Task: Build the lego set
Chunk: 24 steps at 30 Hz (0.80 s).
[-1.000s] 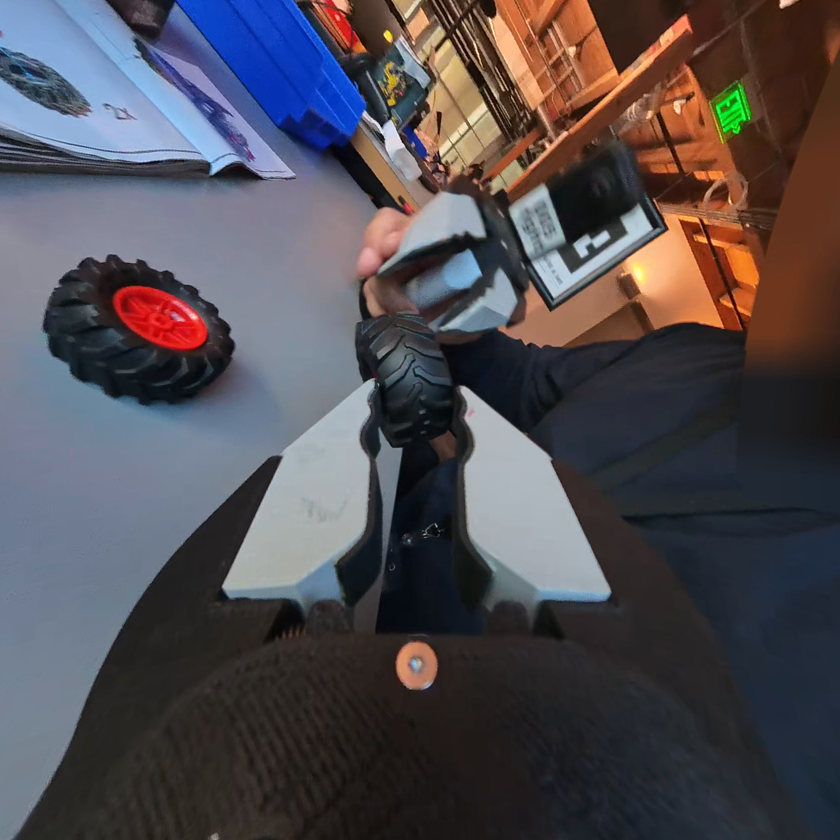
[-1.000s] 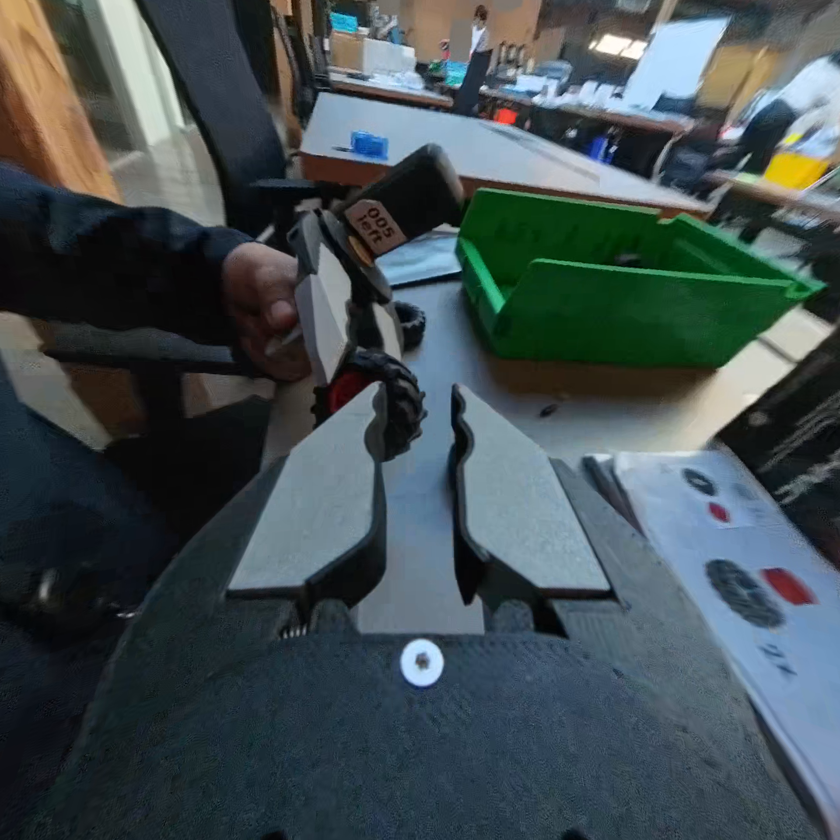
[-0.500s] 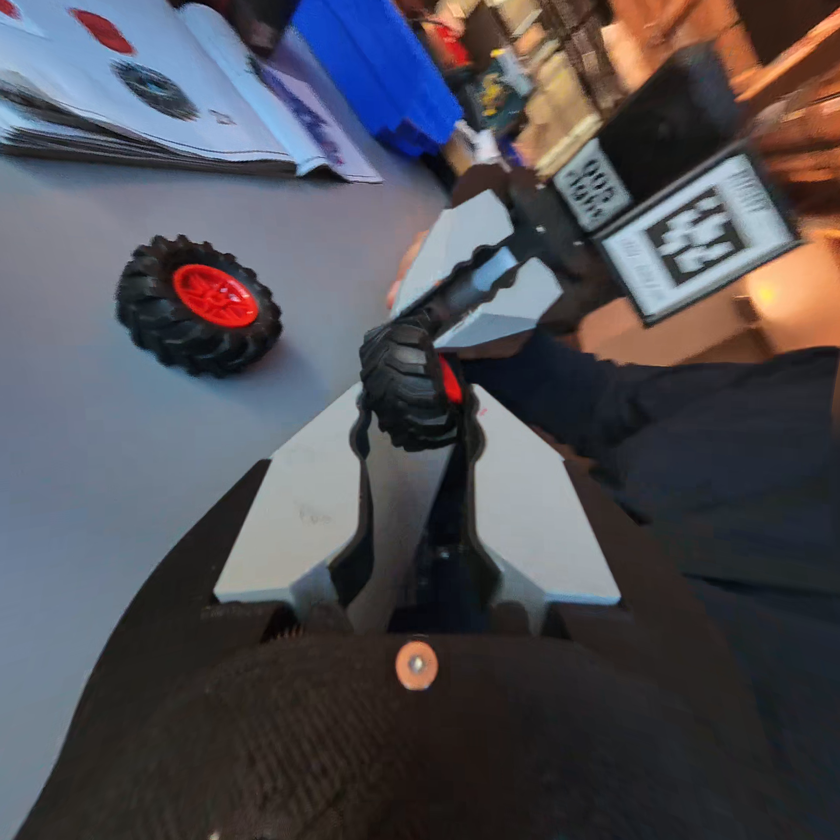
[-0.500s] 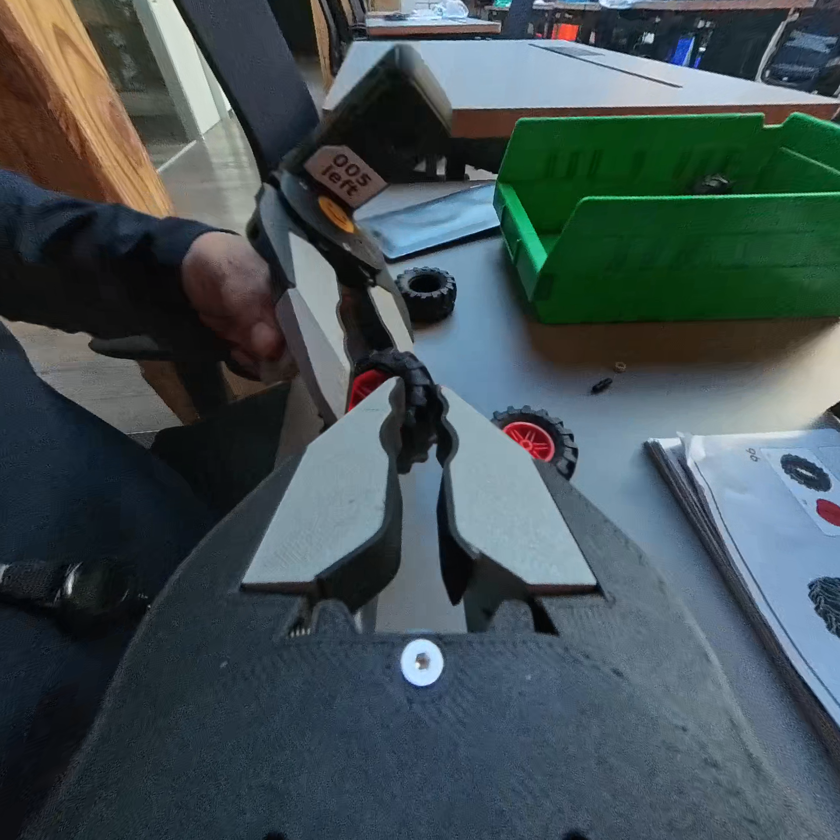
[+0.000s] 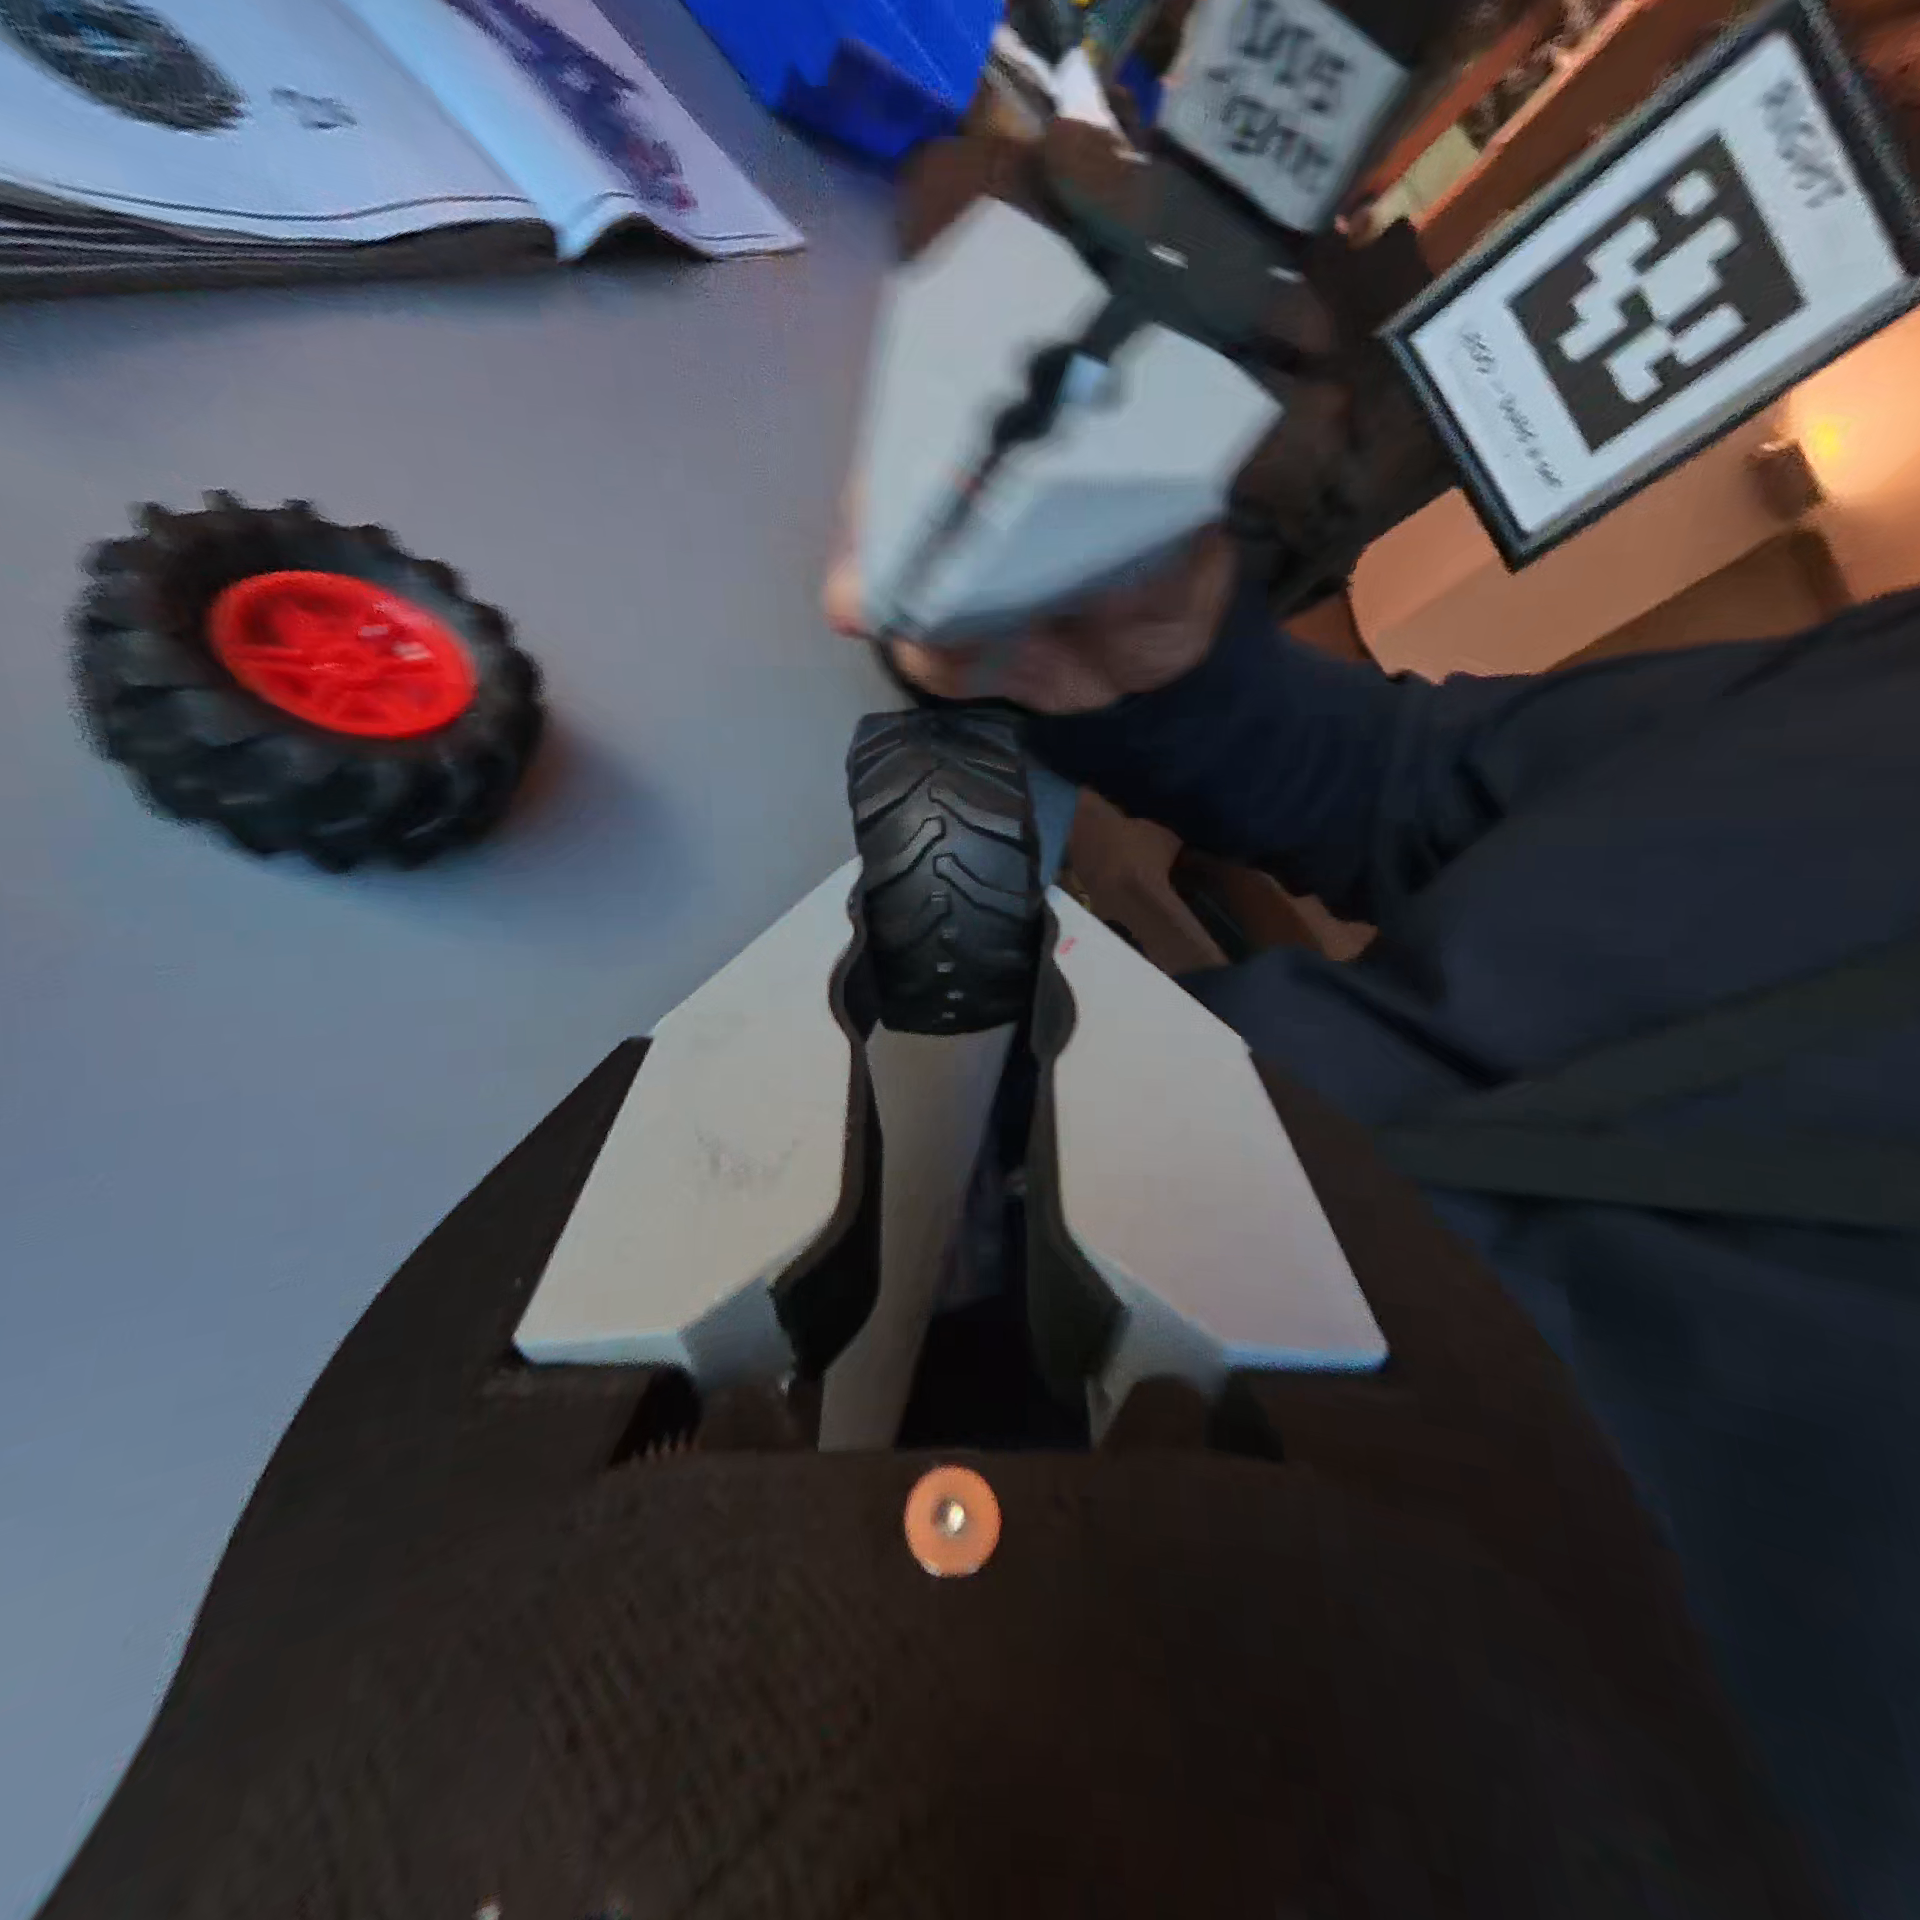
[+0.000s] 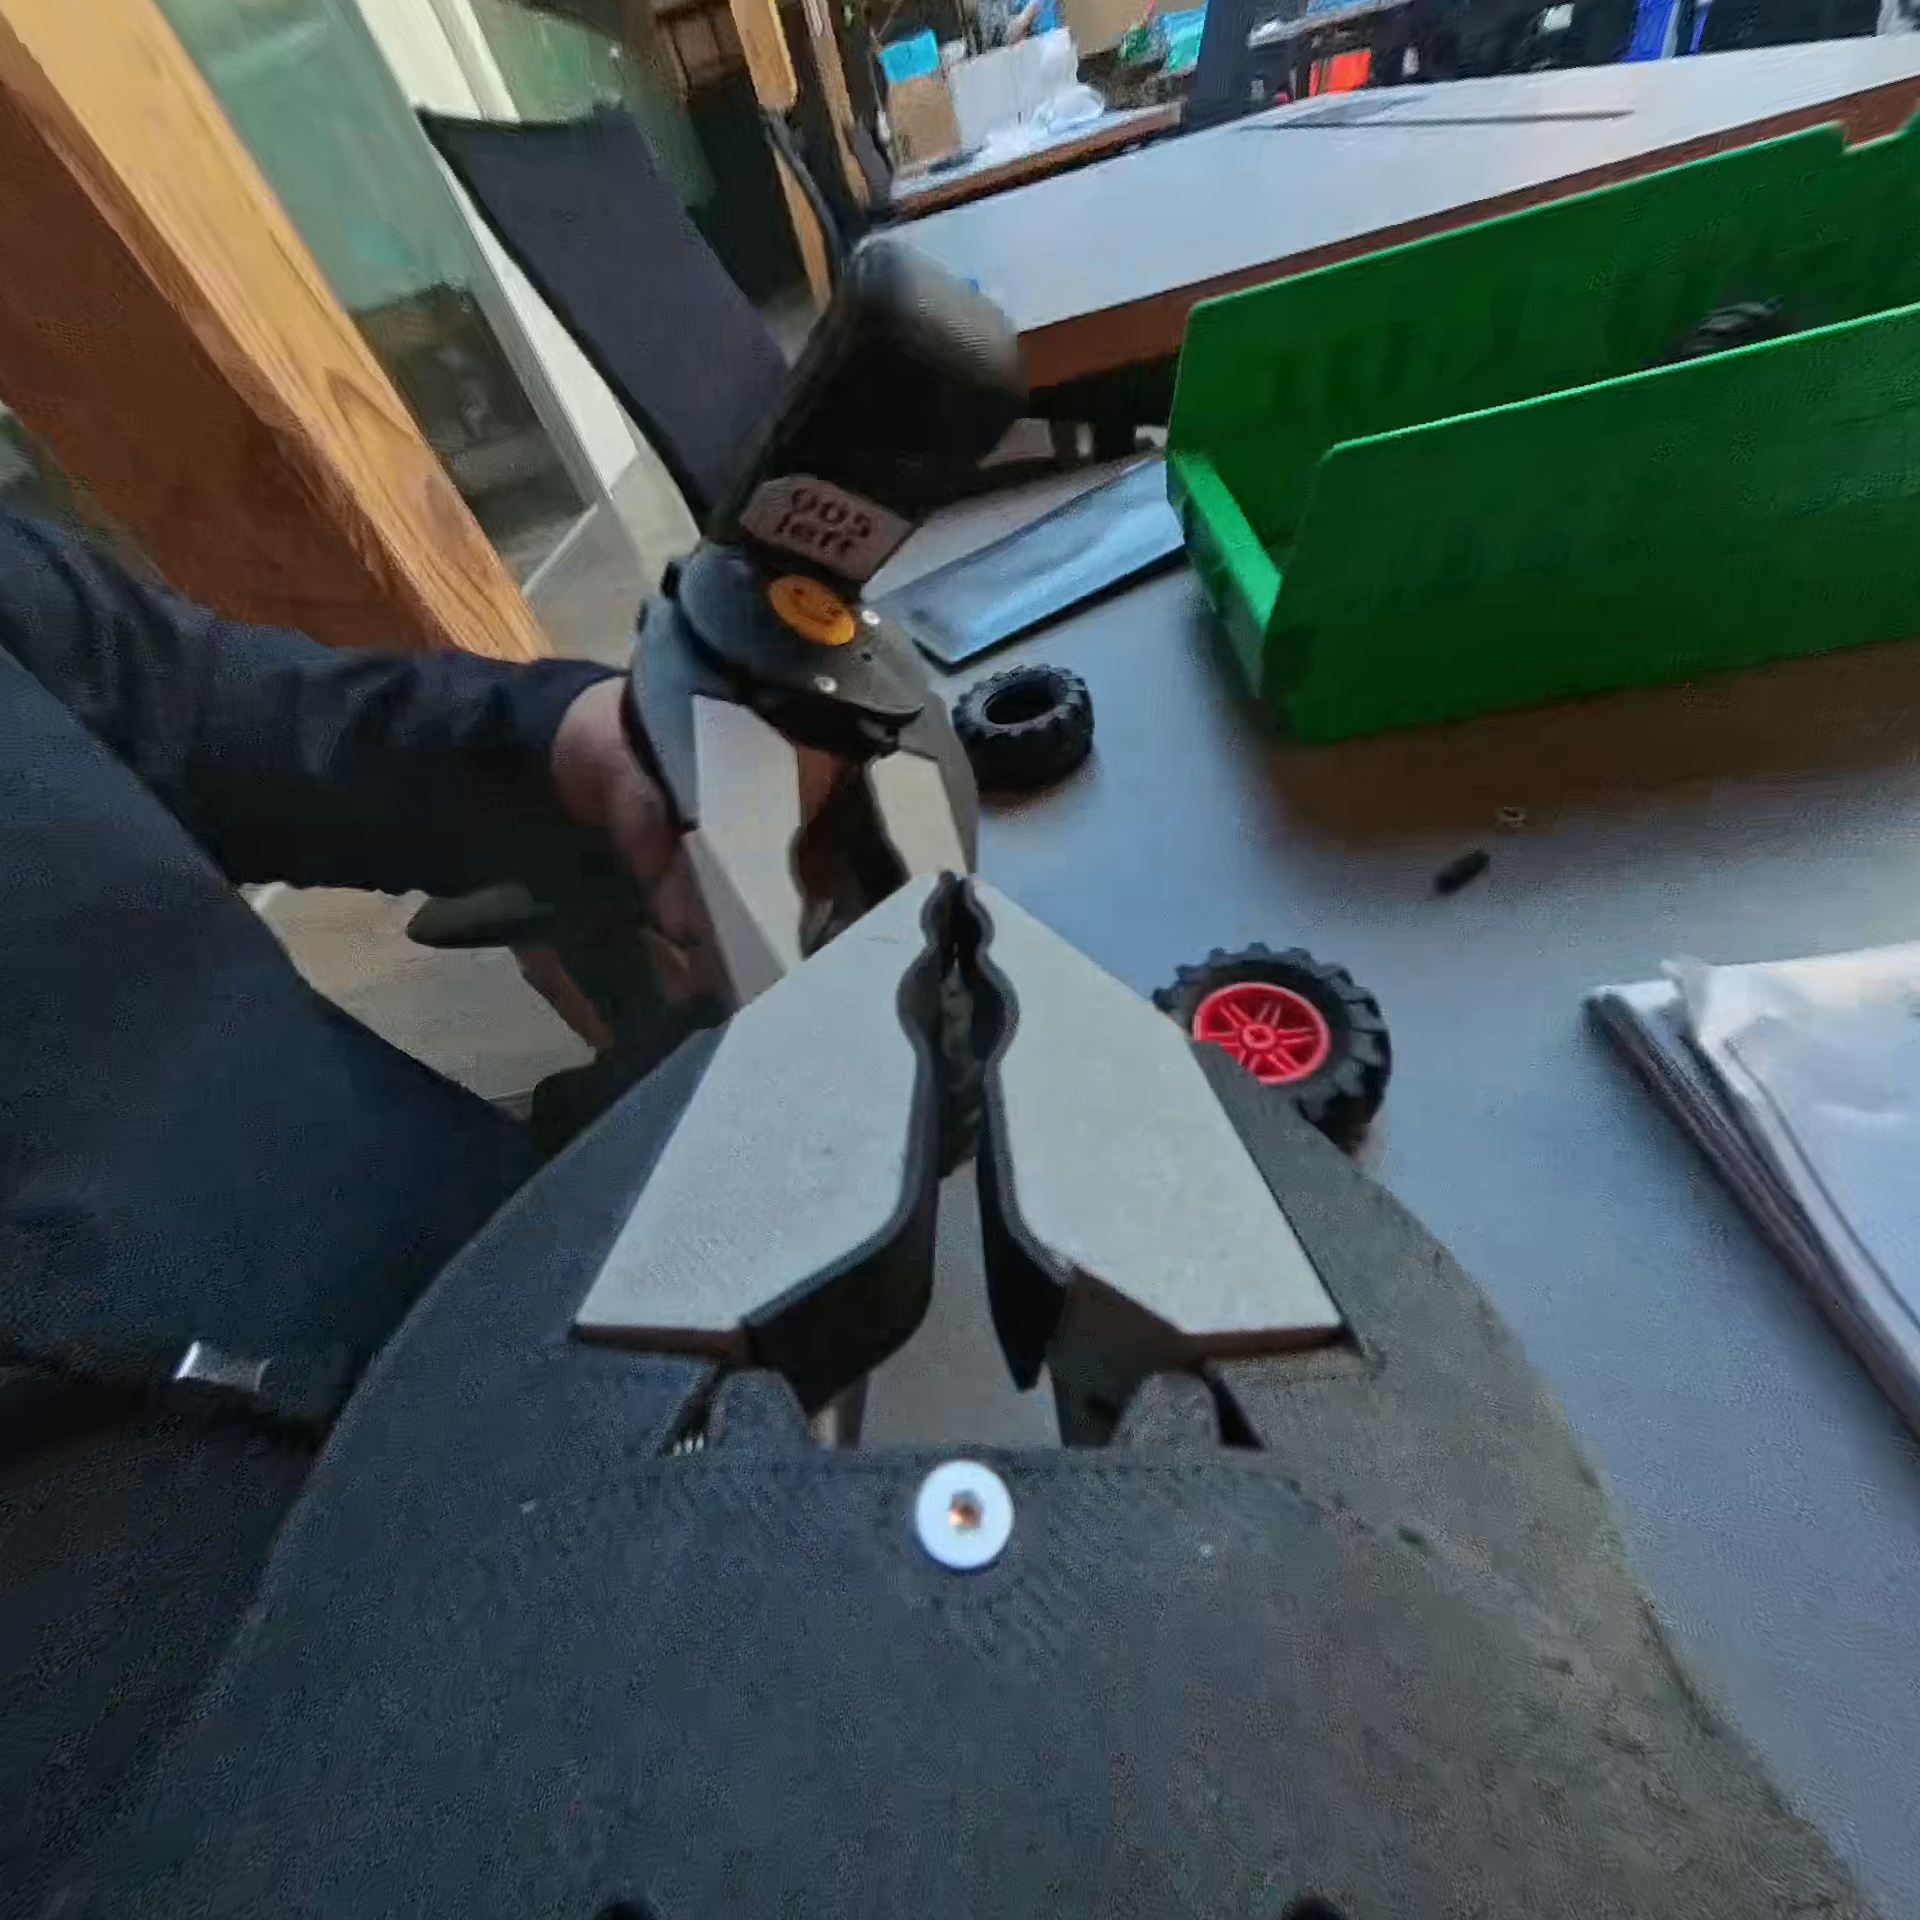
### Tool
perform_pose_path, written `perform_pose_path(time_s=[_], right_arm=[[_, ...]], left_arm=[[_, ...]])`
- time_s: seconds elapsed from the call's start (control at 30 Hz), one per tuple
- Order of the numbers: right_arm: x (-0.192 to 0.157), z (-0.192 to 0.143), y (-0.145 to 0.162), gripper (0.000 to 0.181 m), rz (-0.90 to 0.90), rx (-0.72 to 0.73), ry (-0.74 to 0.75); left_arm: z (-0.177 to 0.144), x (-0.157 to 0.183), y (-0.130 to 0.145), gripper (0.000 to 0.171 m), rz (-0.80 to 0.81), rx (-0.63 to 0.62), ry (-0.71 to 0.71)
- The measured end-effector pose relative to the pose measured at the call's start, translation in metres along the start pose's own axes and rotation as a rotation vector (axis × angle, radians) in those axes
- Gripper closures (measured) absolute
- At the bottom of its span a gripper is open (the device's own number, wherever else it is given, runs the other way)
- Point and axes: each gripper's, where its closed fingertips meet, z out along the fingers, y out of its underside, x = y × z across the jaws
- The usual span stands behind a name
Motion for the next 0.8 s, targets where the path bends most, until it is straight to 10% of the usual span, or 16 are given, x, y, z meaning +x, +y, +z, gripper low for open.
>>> perform_pose_path(time_s=[0.2,0.53,0.63,0.8], right_arm=[[-0.001,-0.013,0.008,0.146,0.031,-0.104,-0.060],[-0.011,0.006,0.018,0.181,-0.026,-0.122,-0.132],[-0.025,0.007,0.018,0.177,-0.219,-0.146,-0.131],[-0.018,0.000,0.023,0.156,-0.057,-0.208,-0.162]], left_arm=[[-0.008,-0.006,0.001,0.147,-0.089,-0.035,0.060],[-0.004,-0.011,0.006,0.147,-0.102,-0.093,0.054],[0.000,0.001,0.009,0.147,-0.127,-0.116,0.138],[-0.008,-0.002,0.003,0.146,-0.158,-0.088,0.166]])
